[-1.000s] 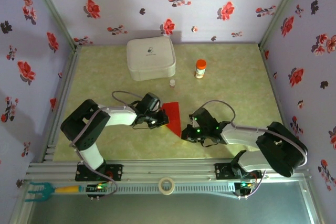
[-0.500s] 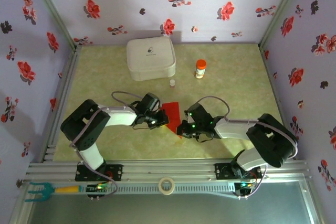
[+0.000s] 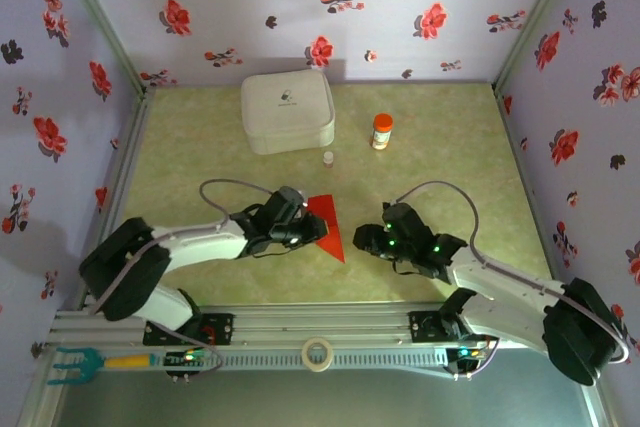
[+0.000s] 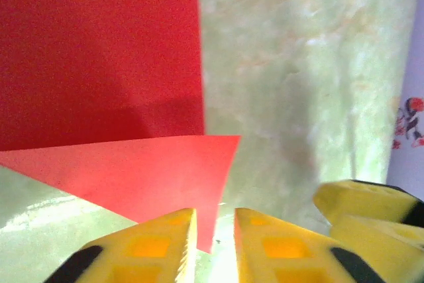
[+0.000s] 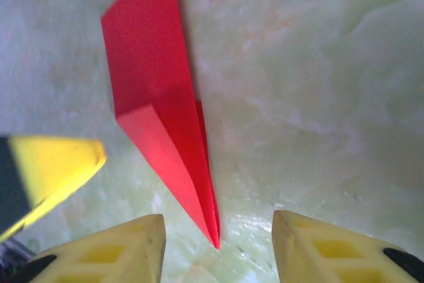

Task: Fold a paper plane with a square sheet of paper (pick it up from the middle)
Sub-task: Third fold the triangle at the center of the table, then fourth fold the wing at the center of the table.

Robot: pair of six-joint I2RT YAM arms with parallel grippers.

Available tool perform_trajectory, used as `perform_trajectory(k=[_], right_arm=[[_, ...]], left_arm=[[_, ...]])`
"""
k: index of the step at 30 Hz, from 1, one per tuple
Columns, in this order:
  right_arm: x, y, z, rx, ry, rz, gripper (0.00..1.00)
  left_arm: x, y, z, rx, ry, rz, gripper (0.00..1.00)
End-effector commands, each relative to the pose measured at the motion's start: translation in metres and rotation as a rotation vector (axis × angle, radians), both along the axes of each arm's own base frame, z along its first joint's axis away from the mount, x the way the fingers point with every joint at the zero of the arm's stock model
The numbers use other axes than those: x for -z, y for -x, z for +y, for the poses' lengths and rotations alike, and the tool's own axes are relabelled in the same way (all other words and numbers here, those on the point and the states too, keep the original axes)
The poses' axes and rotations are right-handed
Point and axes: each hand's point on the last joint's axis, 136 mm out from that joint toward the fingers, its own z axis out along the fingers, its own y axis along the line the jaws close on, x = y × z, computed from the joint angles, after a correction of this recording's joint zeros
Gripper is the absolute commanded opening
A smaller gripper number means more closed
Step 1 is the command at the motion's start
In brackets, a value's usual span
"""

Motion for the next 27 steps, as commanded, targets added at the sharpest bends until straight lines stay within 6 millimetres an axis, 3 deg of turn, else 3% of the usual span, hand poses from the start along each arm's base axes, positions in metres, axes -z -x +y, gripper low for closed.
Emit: perform_trajectory(k=[1, 3, 10, 13, 17, 27], right_arm=[[-0.015, -0.018, 0.003, 0.04, -0.021, -0.074, 0.54], [-0.019, -0.022, 0.014, 0.018, -0.048, -0.081, 0.54], [-0.001, -0.028, 0.054, -0.119, -0.048, 0.016, 0.45], [0.008, -0.035, 0.066, -0.134, -0.043, 0.039, 0.42], [0.022, -0.043, 0.068, -0.123, -0.005, 0.041, 0.42], [0.026, -0.043, 0.083, -0.206, 0.006, 0.063, 0.4]], left_arm=[[-0.003, -0.01, 0.036, -0.111, -0.093, -0.068, 0.29], [-0.003, -0.012, 0.051, -0.136, -0.088, -0.073, 0.33], [-0.002, -0.019, 0.088, -0.137, -0.005, -0.041, 0.49], [-0.006, -0.022, 0.093, -0.114, 0.038, -0.03, 0.51], [-0.007, -0.027, 0.097, -0.091, 0.073, -0.017, 0.54], [-0.006, -0.036, 0.099, -0.074, 0.151, 0.011, 0.56]])
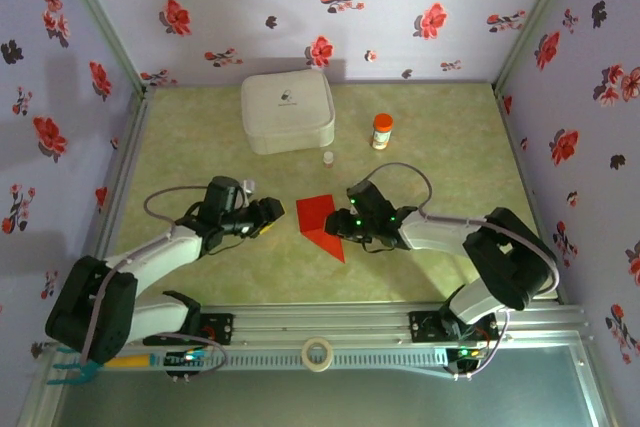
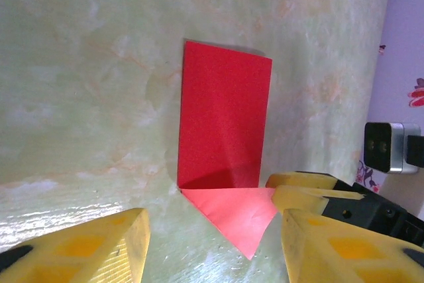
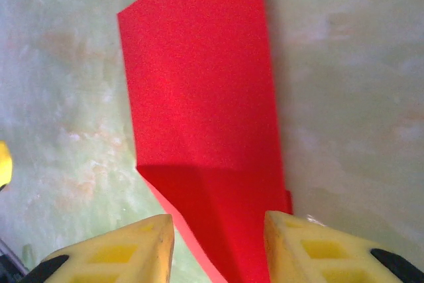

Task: Fold a paper plane with a square sheet of paper (pick it up from the middle)
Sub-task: Fourth fold the wing at the center of the table.

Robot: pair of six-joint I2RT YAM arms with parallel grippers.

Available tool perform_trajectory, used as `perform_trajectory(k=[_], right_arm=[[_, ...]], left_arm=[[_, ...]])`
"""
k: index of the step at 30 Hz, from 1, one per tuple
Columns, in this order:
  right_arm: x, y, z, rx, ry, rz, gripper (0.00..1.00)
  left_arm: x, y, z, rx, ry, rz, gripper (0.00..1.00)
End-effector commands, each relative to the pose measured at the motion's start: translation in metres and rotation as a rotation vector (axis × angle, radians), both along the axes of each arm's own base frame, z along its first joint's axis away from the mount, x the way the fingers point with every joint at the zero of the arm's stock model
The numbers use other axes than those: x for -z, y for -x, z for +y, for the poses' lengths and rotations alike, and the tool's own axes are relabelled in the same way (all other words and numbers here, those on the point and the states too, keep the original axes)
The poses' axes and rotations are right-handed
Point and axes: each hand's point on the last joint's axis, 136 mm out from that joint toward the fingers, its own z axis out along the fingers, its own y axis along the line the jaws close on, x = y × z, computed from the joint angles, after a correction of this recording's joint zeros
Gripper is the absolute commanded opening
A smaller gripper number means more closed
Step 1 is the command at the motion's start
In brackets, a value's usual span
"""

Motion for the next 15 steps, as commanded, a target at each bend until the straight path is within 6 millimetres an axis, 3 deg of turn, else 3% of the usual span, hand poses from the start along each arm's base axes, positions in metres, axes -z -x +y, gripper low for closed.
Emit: perform_trajectory(k=[1, 8, 13, 15], right_arm=[[-0.0016, -0.0002, 0.0071, -0.051, 0.002, -0.006, 0.39], [-0.0003, 0.0034, 0.0094, -0.086, -0.007, 0.004, 0.36], [-0.0021, 0.0039, 0.0106, -0.105, -0.02, 0.001, 0.26], [-0.0009, 0.0045, 0.009, -0.11, -0.013, 0.007, 0.26]], left_arm=[[-0.0006, 0.0022, -0.0084, 0.064, 0.051, -0.006, 0.56], [0.001, -0.0013, -0.0162, 0.071, 0.094, 0.018, 0.56], [0.0036, -0.0019, -0.0179, 0.071, 0.101, 0.033, 0.56], [0.0056, -0.0019, -0.0182, 0.072, 0.098, 0.04, 0.57]])
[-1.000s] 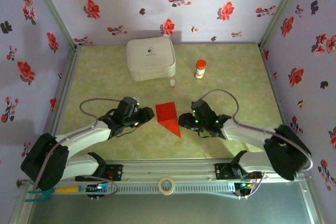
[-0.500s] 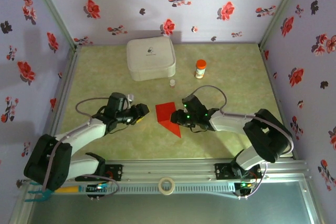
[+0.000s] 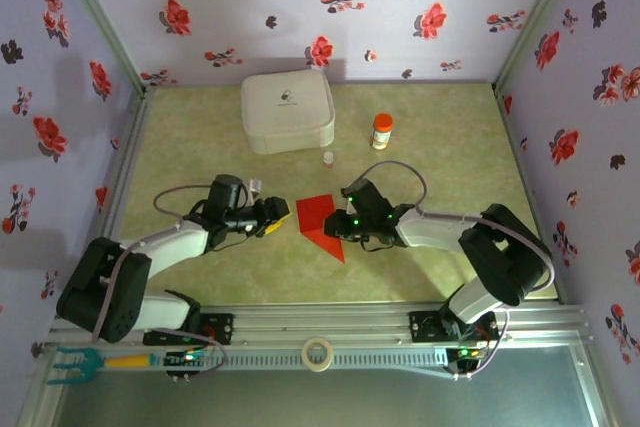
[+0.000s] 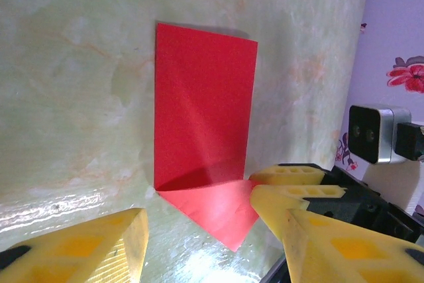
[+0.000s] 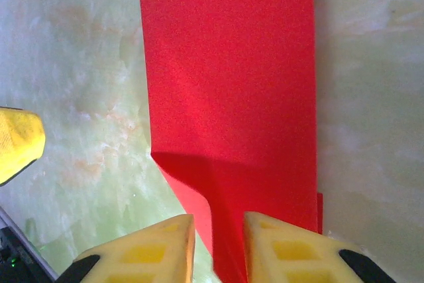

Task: Fold a paper plane with a square sheet of paper (pick it up from the middle)
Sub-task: Fourth fold the wing at the center of the table.

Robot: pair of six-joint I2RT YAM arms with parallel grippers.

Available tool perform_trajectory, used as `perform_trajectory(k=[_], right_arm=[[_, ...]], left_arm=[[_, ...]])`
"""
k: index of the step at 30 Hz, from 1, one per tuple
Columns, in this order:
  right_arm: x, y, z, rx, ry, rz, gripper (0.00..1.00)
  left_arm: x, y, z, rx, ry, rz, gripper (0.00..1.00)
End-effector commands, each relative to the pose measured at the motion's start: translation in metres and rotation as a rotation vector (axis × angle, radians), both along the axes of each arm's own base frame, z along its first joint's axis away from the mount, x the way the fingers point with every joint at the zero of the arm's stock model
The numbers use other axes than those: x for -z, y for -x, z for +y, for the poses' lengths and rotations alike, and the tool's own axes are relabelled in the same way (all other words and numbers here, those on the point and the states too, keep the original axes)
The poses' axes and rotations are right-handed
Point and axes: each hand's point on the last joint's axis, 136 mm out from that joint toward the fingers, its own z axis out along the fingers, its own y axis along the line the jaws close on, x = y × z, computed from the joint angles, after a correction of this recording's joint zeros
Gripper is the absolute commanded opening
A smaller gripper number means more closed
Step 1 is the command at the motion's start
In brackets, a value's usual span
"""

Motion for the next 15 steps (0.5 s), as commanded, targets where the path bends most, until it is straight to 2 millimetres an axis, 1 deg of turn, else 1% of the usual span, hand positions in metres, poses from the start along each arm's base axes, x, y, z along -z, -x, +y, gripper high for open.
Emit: perform_trajectory(k=[1, 4, 6, 10, 15], right_arm=[[-0.001, -0.001, 0.0, -0.032, 0.007, 0.0, 0.27], [-0.001, 0.001, -0.002, -0.044, 0.005, 0.003, 0.27], [-0.003, 0.002, -0.003, -0.053, -0.008, 0.001, 0.3], [-0.003, 0.006, -0.004, -0.075, -0.027, 0.008, 0.31], [-0.004, 0.01, -0.004, -0.092, -0.042, 0.012, 0.3]], left_arm=[[0.0, -0.001, -0.003, 0.009, 0.027, 0.014, 0.57], [0.0, 0.0, -0.005, 0.015, 0.042, 0.024, 0.57], [0.002, 0.0, -0.006, 0.016, 0.042, 0.031, 0.57], [0.002, -0.002, -0.013, 0.026, 0.055, 0.039, 0.57], [0.008, 0.0, -0.023, 0.048, 0.056, 0.059, 0.56]])
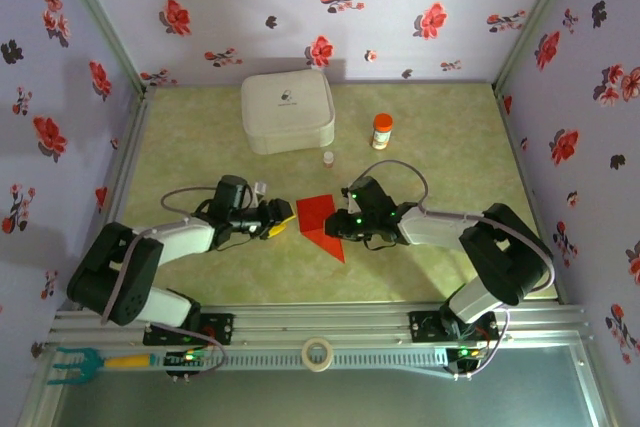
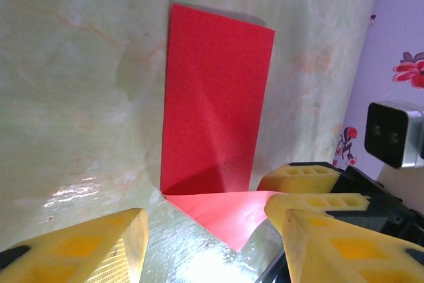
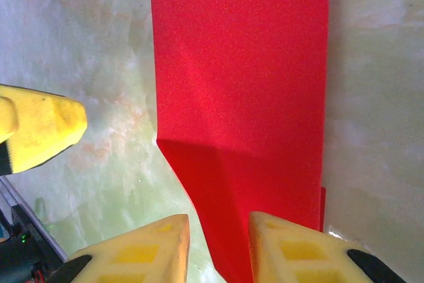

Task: Fold a paper plane with a square sheet of paper (pick it up from the middle)
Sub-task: Fourth fold the wing at the center of the table.

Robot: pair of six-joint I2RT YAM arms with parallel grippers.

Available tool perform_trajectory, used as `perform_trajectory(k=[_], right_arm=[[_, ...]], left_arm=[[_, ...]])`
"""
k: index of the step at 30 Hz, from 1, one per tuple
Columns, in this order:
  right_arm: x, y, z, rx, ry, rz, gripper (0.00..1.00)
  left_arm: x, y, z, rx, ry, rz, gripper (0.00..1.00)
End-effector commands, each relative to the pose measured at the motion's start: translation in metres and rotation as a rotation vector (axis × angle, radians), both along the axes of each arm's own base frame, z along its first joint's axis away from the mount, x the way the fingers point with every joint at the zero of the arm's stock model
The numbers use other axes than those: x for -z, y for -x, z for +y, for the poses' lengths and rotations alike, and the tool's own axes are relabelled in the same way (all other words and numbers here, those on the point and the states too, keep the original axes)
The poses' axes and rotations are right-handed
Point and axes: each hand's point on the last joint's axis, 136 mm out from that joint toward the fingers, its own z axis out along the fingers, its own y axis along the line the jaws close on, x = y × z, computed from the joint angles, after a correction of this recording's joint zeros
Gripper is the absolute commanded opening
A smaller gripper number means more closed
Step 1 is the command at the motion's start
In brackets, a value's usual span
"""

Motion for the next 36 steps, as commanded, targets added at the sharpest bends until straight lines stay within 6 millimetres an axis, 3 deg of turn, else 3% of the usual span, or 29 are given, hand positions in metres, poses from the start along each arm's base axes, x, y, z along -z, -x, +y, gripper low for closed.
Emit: perform_trajectory(k=[1, 8, 36], right_arm=[[-0.002, 0.007, -0.004, -0.033, -0.009, 0.0, 0.29], [-0.001, 0.008, -0.013, -0.028, 0.001, 0.002, 0.26], [-0.008, 0.005, -0.016, -0.016, -0.04, -0.021, 0.14]], left_arm=[[-0.009, -0.003, -0.015, 0.026, 0.043, -0.009, 0.56], [-0.008, -0.004, -0.024, 0.043, 0.043, -0.013, 0.57], [0.001, -0.001, -0.028, 0.06, -0.008, 0.017, 0.59]])
